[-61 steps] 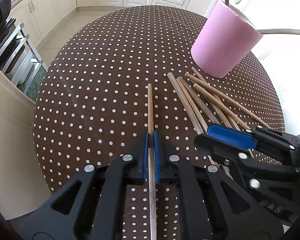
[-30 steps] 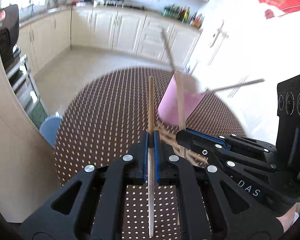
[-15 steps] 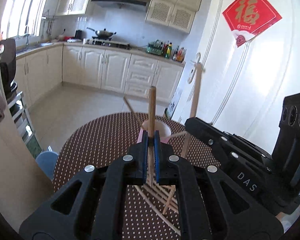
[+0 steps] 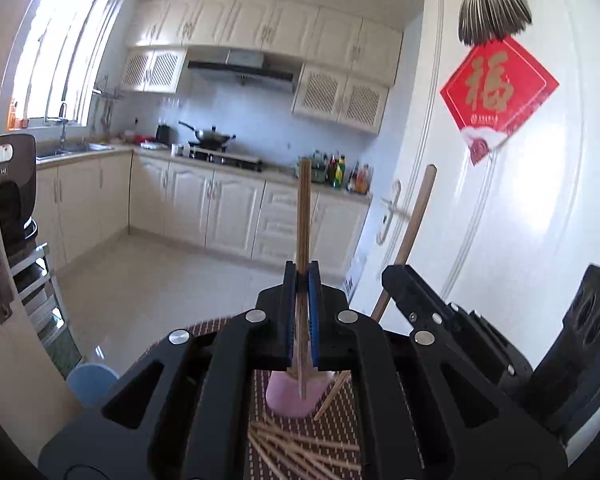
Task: Organize utensils
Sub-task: 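Lift both held chopsticks and insert them into the pink cup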
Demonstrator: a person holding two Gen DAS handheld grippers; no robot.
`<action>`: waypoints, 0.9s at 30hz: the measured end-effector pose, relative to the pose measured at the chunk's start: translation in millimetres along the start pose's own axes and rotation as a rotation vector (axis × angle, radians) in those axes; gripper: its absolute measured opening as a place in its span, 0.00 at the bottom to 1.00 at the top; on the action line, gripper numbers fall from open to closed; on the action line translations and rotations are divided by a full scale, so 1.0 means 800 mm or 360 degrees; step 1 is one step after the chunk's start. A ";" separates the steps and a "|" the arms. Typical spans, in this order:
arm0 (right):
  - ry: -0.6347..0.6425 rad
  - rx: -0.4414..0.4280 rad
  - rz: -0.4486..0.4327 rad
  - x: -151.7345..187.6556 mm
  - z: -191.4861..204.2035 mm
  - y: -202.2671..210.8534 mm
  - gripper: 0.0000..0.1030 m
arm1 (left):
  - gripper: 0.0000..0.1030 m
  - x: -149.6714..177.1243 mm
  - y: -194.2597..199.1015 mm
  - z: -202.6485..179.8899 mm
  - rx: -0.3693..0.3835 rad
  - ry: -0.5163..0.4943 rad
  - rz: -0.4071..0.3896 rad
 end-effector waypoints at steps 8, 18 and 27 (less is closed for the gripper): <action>0.0106 0.0132 -0.0072 0.005 -0.019 -0.028 0.04 | 0.06 -0.010 -0.041 0.010 0.0014 0.0110 0.0002; 0.0120 0.0156 -0.0048 0.027 -0.039 -0.045 0.04 | 0.06 0.013 -0.082 0.001 0.0023 0.0071 0.0062; 0.0013 0.0126 0.0009 0.036 -0.053 -0.043 0.04 | 0.06 0.033 -0.096 -0.007 0.0048 0.0004 0.0148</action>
Point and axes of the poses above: each gripper's, at about its wrist camera, not at the fingertips, and y roughly against the way its jaws point, z to its left, x to its underside, the point moved 5 cm from there along -y, roughly the way its jaws point, and after that the axes turned 12 degrees about -x, right-handed, at the moved point
